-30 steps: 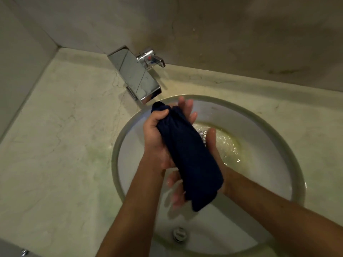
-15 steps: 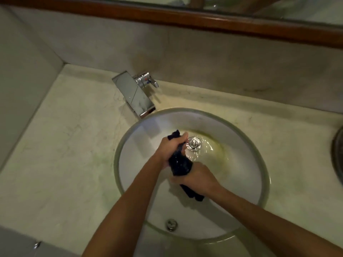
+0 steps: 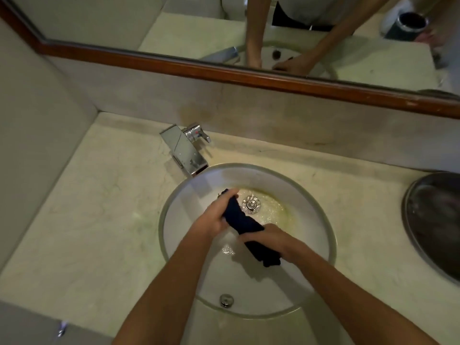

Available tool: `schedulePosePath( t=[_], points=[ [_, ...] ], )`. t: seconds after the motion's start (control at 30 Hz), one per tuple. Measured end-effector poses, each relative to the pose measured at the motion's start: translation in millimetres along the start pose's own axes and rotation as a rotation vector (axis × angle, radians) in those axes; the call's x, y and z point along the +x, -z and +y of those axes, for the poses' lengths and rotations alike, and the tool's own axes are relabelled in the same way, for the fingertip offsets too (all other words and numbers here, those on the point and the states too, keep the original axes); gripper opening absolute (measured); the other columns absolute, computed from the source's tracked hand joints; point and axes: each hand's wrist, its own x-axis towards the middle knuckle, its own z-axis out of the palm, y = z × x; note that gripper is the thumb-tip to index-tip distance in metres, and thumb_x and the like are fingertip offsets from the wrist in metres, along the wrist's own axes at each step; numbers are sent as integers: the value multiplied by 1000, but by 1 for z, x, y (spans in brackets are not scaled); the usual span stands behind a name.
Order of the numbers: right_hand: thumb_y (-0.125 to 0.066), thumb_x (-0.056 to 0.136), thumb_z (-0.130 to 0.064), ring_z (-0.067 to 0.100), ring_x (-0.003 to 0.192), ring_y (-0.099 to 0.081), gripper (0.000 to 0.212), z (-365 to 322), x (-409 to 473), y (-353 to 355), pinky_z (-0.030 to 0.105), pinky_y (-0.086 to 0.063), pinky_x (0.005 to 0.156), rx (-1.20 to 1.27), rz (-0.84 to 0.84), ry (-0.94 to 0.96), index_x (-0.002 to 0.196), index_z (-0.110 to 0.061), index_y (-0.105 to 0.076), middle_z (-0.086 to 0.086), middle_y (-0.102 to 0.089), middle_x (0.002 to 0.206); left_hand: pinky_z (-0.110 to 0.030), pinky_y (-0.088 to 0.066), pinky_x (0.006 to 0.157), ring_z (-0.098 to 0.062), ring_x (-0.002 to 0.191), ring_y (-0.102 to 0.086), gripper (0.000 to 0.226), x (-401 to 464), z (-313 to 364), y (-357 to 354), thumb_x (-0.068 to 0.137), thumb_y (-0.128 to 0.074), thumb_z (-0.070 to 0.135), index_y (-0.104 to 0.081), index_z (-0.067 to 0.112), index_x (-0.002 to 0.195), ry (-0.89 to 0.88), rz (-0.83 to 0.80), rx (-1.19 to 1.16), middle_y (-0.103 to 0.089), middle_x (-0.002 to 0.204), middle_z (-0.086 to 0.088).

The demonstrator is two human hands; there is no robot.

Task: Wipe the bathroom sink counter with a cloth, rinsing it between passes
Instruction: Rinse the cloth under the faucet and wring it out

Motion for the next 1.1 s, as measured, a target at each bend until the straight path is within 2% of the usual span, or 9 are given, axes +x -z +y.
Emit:
schedulePosePath(
  t=[0.17,0.27,0.37,0.5,0.57,0.67,0.73,0.9,1.1],
  points=[
    [-89,70,-18,28,89,-61,66,13,-30,36,50,-55,87,661,-577,22,130,-4,-66,15,-63,99,-42,-39,109,-28,104,-59,47,-32,6,16,81,-62,4,-51,4,126,-108,-492,-316,-59,110,-16],
    [-97,54,-5,44,104,-66,82,17,-43,28,46,-62,69,795,-670,92,129,0,-64,23,-64,109,-38,-52,100,-24,109,-67,59,-43,-2,3,84,-75,25,-56,5,135,-268,-491,-191,-68,116,-12],
    [-97,48,-1,37,84,-75,71,15,-58,19,27,-56,43,829,-705,151,115,-2,-74,25,-70,111,-33,-61,80,-19,91,-74,55,-54,-8,-17,70,-90,39,-73,12,115,-311,-431,-227,-72,111,-9],
    [-68,86,-3,14,75,-65,49,20,-56,14,13,-47,46,888,-1017,247,131,-4,-48,8,-67,106,-44,-61,85,-24,98,-71,48,-65,-11,-42,60,-92,14,-56,11,93,-371,-549,-479,-71,115,-8],
    [-58,93,-8,7,72,-60,46,21,-52,16,14,-40,45,852,-1082,297,132,-7,-34,2,-63,104,-47,-60,87,-23,99,-74,54,-66,-7,-42,58,-91,5,-58,11,101,-405,-576,-577,-74,107,-7],
    [-62,98,-34,2,65,-54,52,20,-51,17,15,-30,43,829,-1141,277,137,-12,-35,-1,-58,96,-30,-59,76,-7,67,-62,43,-70,3,-38,88,-76,22,-58,21,127,-388,-627,-480,-65,83,3],
    [-67,94,-46,5,58,-49,56,9,-55,17,16,-28,41,655,-966,235,133,-12,-48,1,-56,87,-25,-55,64,-7,53,-50,30,-69,13,-37,98,-58,39,-62,16,117,-342,-472,-248,-53,67,3],
    [-79,78,-38,17,46,-51,33,-28,-38,-17,26,-37,46,-234,78,162,72,-11,-60,3,-60,60,-34,-50,66,-18,51,-55,35,-22,17,-26,96,-67,30,-67,5,72,-347,140,410,-60,57,-5],
    [-65,87,-35,28,90,-69,32,-17,8,-60,32,-41,65,-979,389,157,107,-11,-56,6,-68,98,-34,-50,80,-35,103,-68,22,18,-14,-7,95,-60,22,-62,5,109,-318,361,1241,-67,112,-16]
  ],
)
